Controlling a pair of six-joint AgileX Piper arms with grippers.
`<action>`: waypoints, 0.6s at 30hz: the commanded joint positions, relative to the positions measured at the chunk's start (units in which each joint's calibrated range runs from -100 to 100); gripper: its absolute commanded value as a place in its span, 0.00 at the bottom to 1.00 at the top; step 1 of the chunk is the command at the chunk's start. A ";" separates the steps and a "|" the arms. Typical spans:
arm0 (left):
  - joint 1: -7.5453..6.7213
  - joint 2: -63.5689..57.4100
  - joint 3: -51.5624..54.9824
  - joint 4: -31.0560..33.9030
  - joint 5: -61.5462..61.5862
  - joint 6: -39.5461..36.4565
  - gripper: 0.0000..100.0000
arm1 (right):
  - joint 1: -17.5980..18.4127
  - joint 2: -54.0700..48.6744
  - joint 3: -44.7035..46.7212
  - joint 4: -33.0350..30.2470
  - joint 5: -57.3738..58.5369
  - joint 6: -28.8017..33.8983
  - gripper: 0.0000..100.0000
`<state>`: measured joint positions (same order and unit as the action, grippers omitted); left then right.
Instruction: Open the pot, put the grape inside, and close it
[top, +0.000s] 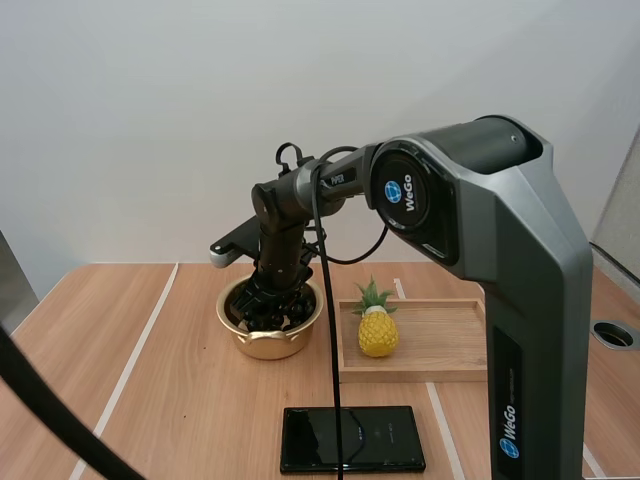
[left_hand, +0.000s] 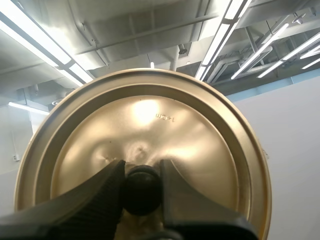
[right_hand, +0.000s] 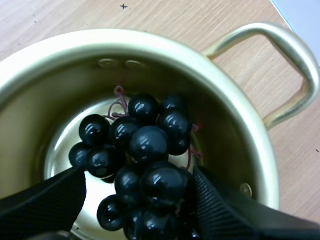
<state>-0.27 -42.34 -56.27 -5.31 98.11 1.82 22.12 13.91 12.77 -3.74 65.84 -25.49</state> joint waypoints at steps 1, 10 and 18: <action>-0.13 0.34 -0.01 0.38 -0.18 0.14 0.00 | -0.14 -0.90 0.62 -0.76 5.87 0.53 1.00; -0.13 0.46 -0.01 0.38 0.84 0.14 0.00 | -0.14 -6.75 -2.74 -0.38 5.86 0.53 1.00; -0.13 0.62 -0.01 0.38 0.84 0.14 0.00 | -0.14 -13.14 -11.75 -0.38 11.17 0.86 1.00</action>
<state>-0.27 -42.03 -56.27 -5.31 99.43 1.82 22.12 3.23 3.23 -3.74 74.55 -24.74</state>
